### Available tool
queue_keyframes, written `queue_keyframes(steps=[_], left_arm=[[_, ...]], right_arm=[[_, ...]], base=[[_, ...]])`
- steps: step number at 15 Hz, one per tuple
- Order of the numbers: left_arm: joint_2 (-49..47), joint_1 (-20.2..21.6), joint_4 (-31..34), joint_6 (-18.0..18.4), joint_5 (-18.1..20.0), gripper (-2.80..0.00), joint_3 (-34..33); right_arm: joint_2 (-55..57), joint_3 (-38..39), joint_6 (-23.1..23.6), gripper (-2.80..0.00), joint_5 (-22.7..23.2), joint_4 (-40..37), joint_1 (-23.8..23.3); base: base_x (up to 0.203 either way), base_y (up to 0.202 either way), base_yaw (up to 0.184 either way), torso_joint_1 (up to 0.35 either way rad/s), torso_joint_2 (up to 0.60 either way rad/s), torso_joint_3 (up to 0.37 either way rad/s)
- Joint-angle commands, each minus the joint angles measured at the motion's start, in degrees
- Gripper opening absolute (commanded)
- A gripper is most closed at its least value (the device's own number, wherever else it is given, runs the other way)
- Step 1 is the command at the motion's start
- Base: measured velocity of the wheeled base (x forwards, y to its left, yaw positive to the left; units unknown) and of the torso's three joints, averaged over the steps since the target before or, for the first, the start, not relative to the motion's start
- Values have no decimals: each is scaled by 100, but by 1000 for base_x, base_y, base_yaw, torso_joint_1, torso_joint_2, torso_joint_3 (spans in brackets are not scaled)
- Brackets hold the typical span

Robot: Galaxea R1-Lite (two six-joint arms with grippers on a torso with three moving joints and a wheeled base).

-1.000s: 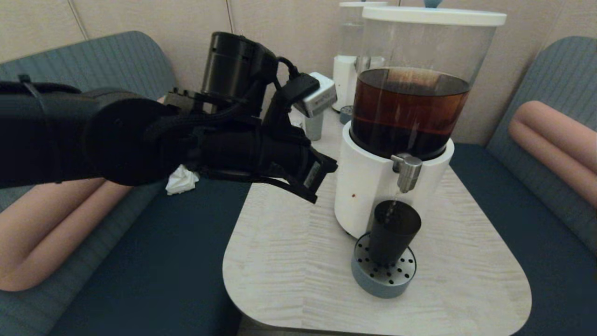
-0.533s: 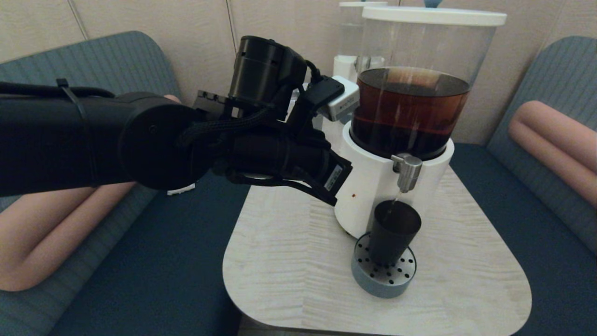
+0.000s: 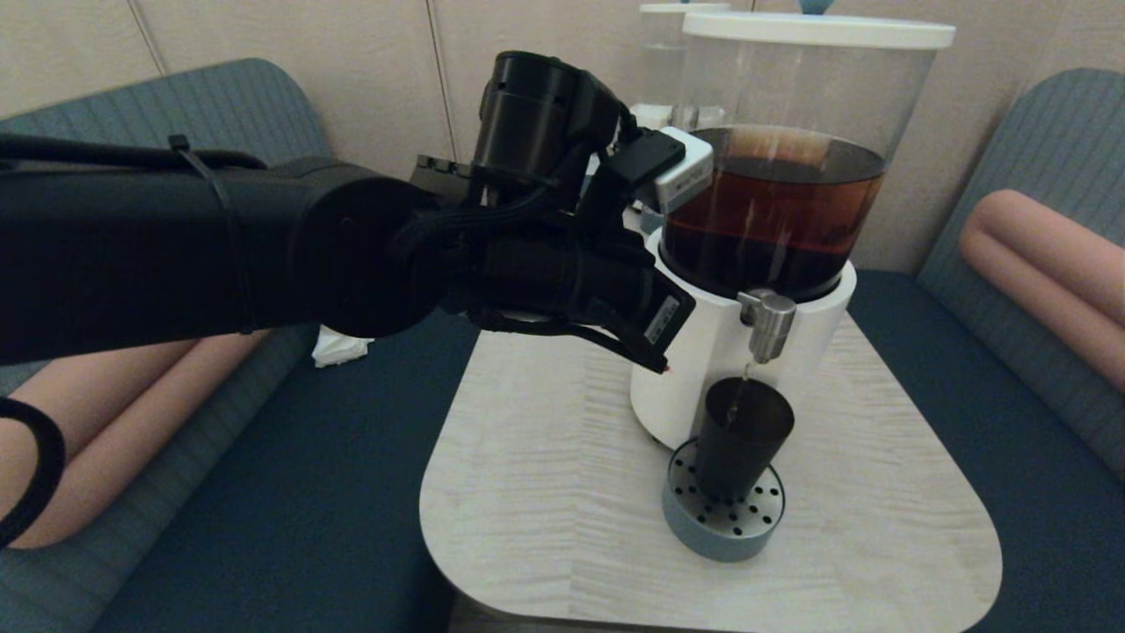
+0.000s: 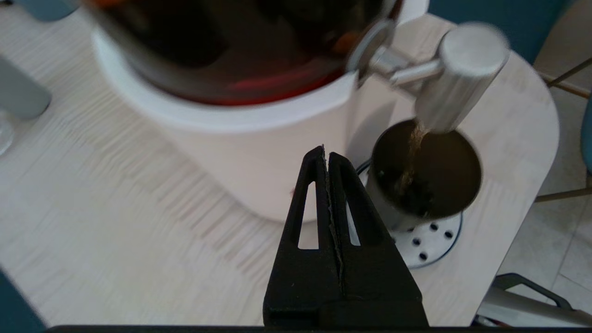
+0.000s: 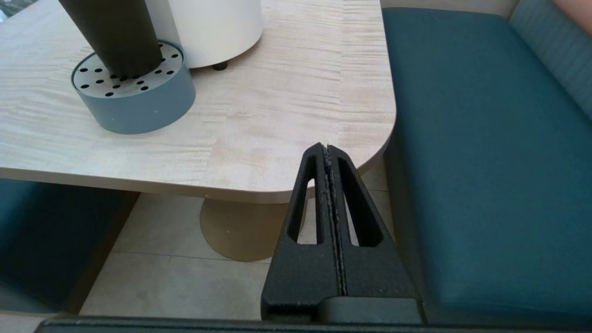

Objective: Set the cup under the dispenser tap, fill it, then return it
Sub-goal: Turn off the faucet

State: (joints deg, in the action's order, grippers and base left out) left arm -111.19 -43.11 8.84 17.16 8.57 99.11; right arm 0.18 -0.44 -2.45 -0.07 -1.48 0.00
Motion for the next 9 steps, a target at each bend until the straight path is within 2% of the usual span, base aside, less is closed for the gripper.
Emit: queue_keyframes(steps=[1, 9], left_arm=[[-185, -66, -4, 6, 4, -280, 143], [-330, -229, 13, -11, 13, -280, 311]], right_arm=[[8, 0, -1, -280, -1, -2, 0], [8, 0, -1, -280, -1, -2, 0]], base=[[0, 0, 0, 0, 0, 0], [0, 0, 0, 0, 0, 0]])
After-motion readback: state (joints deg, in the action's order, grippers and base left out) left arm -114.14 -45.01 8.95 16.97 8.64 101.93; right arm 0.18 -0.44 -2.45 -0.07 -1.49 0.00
